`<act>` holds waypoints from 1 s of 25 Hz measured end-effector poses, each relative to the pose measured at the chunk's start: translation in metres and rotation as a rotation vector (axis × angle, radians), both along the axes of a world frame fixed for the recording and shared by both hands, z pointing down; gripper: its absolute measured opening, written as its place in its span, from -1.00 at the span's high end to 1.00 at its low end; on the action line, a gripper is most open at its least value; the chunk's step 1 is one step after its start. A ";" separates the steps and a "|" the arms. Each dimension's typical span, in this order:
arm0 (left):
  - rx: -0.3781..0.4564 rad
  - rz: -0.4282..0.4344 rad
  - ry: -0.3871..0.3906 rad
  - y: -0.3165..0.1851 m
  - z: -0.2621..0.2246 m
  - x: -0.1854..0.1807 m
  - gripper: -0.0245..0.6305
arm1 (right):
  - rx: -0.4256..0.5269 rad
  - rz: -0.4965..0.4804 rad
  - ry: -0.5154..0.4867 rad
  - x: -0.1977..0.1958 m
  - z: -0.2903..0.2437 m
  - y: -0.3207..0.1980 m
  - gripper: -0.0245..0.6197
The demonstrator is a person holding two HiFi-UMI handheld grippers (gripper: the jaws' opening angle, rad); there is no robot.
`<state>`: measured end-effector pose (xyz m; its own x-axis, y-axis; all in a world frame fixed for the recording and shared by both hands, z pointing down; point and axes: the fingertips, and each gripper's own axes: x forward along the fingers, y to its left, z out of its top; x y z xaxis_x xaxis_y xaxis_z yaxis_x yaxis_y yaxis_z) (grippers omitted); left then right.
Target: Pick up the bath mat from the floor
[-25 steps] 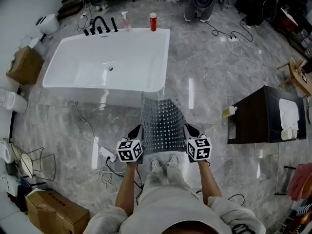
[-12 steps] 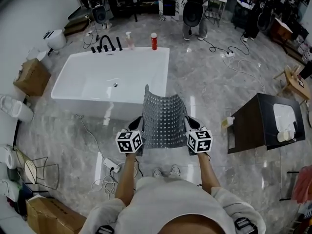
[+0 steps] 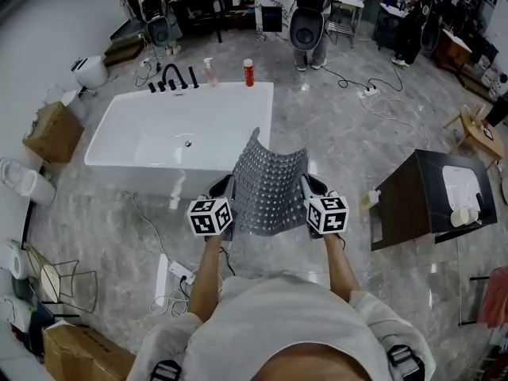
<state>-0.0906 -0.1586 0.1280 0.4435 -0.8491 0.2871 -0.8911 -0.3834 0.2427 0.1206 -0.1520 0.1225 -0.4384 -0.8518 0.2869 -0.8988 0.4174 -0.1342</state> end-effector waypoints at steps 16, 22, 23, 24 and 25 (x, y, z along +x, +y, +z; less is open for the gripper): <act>-0.001 0.001 0.012 -0.006 -0.002 -0.001 0.87 | 0.003 0.009 0.028 0.007 0.002 -0.003 0.84; -0.004 0.004 0.007 -0.001 -0.001 -0.001 0.86 | 0.004 -0.003 0.036 0.004 0.001 0.000 0.84; -0.003 0.004 0.006 0.000 -0.002 -0.002 0.87 | 0.006 -0.005 0.036 0.002 -0.001 0.000 0.84; -0.003 0.002 0.006 0.000 -0.002 -0.004 0.87 | 0.008 -0.007 0.036 0.000 -0.002 0.000 0.84; -0.004 0.001 0.006 0.000 -0.003 -0.005 0.87 | 0.010 -0.010 0.037 -0.002 -0.002 -0.001 0.84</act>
<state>-0.0955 -0.1587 0.1255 0.4459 -0.8476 0.2877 -0.8893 -0.3830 0.2499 0.1187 -0.1527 0.1202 -0.4366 -0.8501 0.2946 -0.8986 0.4278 -0.0971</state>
